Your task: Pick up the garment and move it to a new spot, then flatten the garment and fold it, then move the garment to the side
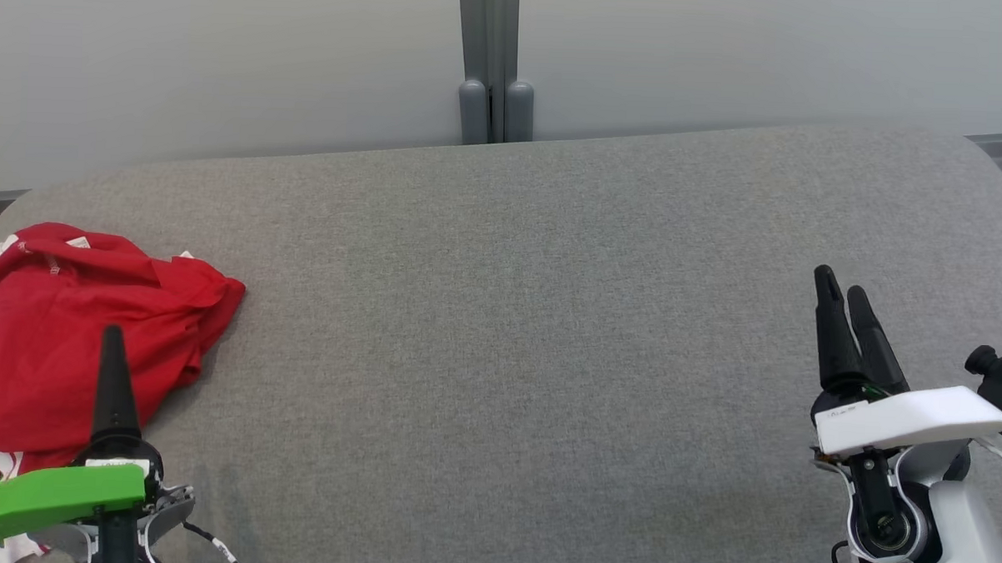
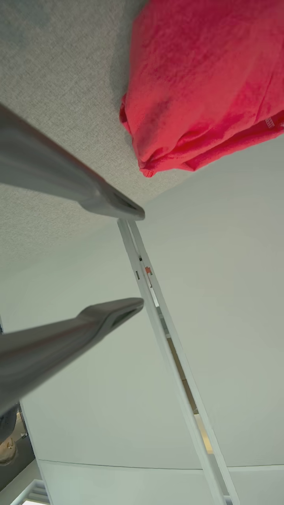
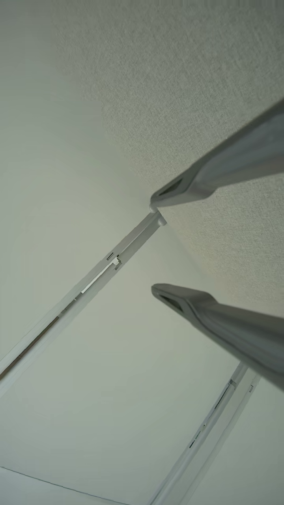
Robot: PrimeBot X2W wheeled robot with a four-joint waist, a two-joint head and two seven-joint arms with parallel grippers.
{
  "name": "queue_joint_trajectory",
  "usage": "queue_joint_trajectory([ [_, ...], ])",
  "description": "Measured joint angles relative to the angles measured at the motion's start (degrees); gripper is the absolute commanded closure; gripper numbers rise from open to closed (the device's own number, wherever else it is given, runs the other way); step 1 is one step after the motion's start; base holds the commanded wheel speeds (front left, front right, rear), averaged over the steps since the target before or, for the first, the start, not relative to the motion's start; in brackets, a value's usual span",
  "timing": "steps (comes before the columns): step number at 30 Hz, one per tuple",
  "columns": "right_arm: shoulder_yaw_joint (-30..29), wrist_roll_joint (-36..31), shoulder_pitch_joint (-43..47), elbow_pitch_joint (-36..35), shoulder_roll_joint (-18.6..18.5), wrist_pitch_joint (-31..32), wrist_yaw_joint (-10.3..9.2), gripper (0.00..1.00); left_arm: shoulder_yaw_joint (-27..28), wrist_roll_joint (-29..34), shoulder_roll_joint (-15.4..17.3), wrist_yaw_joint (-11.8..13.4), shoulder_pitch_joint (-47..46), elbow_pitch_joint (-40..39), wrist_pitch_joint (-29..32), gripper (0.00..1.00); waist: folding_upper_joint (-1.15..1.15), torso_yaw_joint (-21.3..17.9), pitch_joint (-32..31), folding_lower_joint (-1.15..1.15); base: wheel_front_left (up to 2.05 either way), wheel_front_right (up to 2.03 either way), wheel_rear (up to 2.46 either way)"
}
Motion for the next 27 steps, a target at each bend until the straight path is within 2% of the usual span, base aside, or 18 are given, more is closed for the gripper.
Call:
queue_joint_trajectory([
  [7, 2.92, -9.99, 0.00, -1.05, -0.58, -1.45, 0.00, 0.00, -2.59, 10.02, 0.04, 0.25, 0.09, -3.77, -1.26, 0.00, 0.00, -0.05, 0.06, 0.00, 0.00, 0.00, 0.00],
  [14, 3.83, -18.00, 0.03, -0.81, -0.53, -2.63, 0.01, 0.00, -7.22, 20.84, 0.05, 2.42, 0.86, -6.12, -2.53, 0.00, 0.00, -0.14, 0.11, 0.00, 0.00, 0.00, 0.00],
  [27, 4.22, -30.51, 0.09, 1.35, 0.16, -4.90, 0.01, 0.00, -13.78, 38.24, 0.10, 6.00, 1.47, -4.80, -4.71, 0.00, 0.00, -0.82, 0.28, 0.00, 0.00, 0.00, 0.00],
])
